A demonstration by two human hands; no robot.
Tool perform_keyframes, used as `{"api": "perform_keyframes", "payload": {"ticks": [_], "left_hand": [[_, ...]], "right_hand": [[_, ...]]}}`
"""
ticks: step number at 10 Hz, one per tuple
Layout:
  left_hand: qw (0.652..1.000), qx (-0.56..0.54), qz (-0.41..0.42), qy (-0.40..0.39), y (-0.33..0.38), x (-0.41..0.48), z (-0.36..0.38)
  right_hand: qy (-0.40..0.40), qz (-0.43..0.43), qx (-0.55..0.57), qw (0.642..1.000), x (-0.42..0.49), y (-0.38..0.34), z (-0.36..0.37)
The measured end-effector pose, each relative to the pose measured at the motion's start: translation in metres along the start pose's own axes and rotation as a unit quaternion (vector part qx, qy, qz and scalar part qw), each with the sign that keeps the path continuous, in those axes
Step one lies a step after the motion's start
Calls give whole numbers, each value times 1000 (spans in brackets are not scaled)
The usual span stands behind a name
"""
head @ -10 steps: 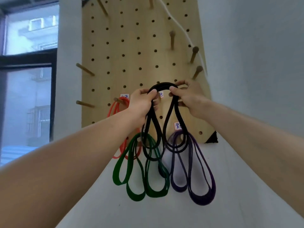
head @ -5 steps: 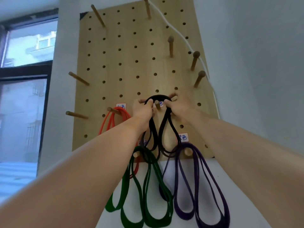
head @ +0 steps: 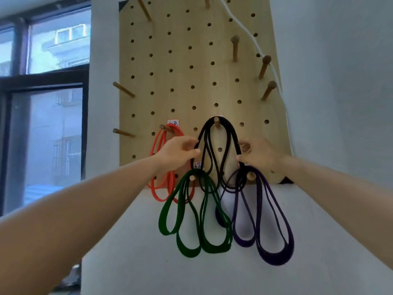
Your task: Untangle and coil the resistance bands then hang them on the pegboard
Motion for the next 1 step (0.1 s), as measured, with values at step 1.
{"api": "perform_keyframes", "payload": {"ticks": [1], "left_hand": [[1000,24,-14,-11,-13,-38,-24]], "right_hand": [[-24,-3,-3,1000,-30,-13,-1]]}}
Point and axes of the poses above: each hand's wrist, its own x-axis towards the middle knuckle, its own z-axis out of the palm, y = z × x, the point moved 7 cm from there along x, towards the middle knuckle, and after that the axes turned 4 degrees about x, right-handed, at the moved point
